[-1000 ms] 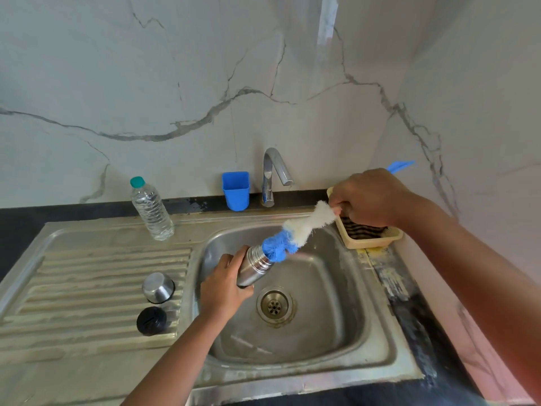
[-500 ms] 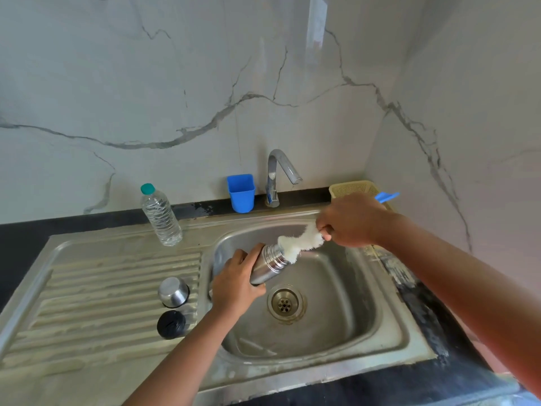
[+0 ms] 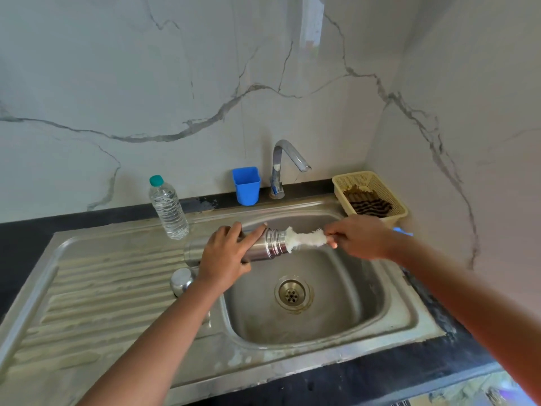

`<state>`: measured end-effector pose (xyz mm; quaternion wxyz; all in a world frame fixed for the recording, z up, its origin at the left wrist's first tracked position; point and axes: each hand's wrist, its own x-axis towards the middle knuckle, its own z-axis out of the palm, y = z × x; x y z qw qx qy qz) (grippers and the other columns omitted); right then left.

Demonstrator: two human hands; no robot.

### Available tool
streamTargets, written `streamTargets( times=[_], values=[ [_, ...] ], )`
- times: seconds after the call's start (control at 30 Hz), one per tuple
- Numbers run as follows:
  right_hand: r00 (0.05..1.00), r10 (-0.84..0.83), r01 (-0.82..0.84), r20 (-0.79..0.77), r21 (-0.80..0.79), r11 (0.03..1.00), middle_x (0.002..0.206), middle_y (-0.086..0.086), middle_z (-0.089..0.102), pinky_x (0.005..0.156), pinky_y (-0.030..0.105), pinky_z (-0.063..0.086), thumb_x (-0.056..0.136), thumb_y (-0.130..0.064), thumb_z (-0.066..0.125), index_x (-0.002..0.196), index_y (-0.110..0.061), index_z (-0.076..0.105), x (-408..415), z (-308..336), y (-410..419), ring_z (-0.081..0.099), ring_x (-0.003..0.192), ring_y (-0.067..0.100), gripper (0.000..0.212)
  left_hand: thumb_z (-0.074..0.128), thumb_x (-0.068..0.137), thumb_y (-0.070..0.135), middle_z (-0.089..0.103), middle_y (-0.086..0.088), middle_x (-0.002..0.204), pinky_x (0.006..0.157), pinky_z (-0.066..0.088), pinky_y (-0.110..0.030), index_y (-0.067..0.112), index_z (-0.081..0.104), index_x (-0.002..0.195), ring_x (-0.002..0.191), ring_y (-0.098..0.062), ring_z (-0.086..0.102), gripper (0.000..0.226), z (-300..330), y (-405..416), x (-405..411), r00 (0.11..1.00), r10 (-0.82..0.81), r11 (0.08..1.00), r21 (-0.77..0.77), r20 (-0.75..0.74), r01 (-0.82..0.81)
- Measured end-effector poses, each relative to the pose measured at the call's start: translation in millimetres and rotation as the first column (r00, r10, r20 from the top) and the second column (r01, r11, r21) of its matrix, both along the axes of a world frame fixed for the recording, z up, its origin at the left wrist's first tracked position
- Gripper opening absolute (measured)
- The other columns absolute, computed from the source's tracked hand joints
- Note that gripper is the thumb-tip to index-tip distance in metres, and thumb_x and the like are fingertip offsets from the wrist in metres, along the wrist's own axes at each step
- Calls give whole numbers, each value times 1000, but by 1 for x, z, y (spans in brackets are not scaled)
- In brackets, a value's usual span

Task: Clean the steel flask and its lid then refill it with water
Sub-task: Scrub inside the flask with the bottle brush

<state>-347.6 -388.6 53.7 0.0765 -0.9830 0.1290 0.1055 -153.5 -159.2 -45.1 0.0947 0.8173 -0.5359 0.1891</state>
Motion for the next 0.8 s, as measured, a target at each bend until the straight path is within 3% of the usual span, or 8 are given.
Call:
streamTargets(
  times=[0.07, 0.17, 0.3, 0.37, 0.4, 0.57, 0.63, 0.8],
  values=[
    [963, 196, -94, 187, -449, 889, 82, -7, 61, 53, 27, 33, 85, -11, 49, 90, -27, 56, -1, -8, 11, 60, 68, 22, 18, 93, 40, 34, 55, -7, 97, 54, 53, -34, 31, 46, 139, 76, -26, 58, 109, 4, 2, 1, 998, 8, 1000, 18, -59, -7],
    [846, 437, -168, 305, -626, 762, 73, -1, 60, 41, 26, 29, 71, -3, 51, 85, -18, 63, -5, -14, 16, 56, 50, 24, 24, 92, 41, 35, 52, -5, 96, 47, 48, -30, 29, 53, 138, 77, -24, 56, 105, 5, 4, 3, 994, 5, 1000, 14, -110, -4],
    [995, 30, -7, 100, -217, 976, 81, -8, 62, 56, 31, 45, 92, -16, 46, 84, -31, 49, 2, -15, 29, 59, 72, 17, 18, 92, 44, 33, 53, -7, 98, 57, 52, -34, 32, 46, 140, 79, -26, 55, 106, 7, 5, -1, 998, -64, 997, -34, -5, 64],
    [997, -68, 72, -31, 142, 987, 79, -4, 60, 75, 37, 51, 98, -19, 43, 75, -31, 48, 10, -15, 37, 58, 76, 16, 27, 91, 49, 34, 54, -9, 102, 66, 55, -38, 33, 43, 142, 84, -27, 55, 105, 11, -4, -11, 989, -126, 992, -17, 72, 128],
    [995, -92, 99, -45, 217, 971, 78, -4, 59, 79, 38, 51, 98, -20, 43, 73, -31, 49, 14, -15, 40, 59, 77, 17, 28, 91, 51, 34, 53, -9, 105, 69, 56, -40, 33, 42, 143, 86, -28, 55, 104, 13, -9, -16, 987, -141, 990, -10, 79, 142],
    [988, -140, 144, 66, -61, 988, 92, 0, 64, 65, 31, 40, 100, -36, 43, 97, -25, 62, 18, -16, 38, 60, 85, 21, 21, 92, 50, 28, 45, -8, 104, 73, 56, -42, 32, 42, 144, 86, -28, 54, 107, 19, -16, -20, 995, -101, 995, -10, 26, 102],
    [970, -162, 175, 180, -60, 983, 94, 0, 66, 66, 30, 39, 100, -43, 46, 100, -26, 63, 13, -20, 34, 60, 87, 21, 24, 93, 49, 26, 46, -9, 103, 76, 57, -43, 31, 40, 144, 86, -28, 56, 108, 17, -10, -16, 996, -83, 996, -25, 11, 83],
    [931, -74, 119, 358, -106, 987, 105, -2, 64, 88, 35, 38, 97, -18, 50, 112, -24, 64, 10, -46, 37, 58, 104, 23, 21, 96, 40, 26, 54, -10, 103, 76, 57, -41, 17, 45, 133, 79, -26, 63, 107, 13, -2, -9, 997, 10, 1000, 12, -71, -10]
  ],
)
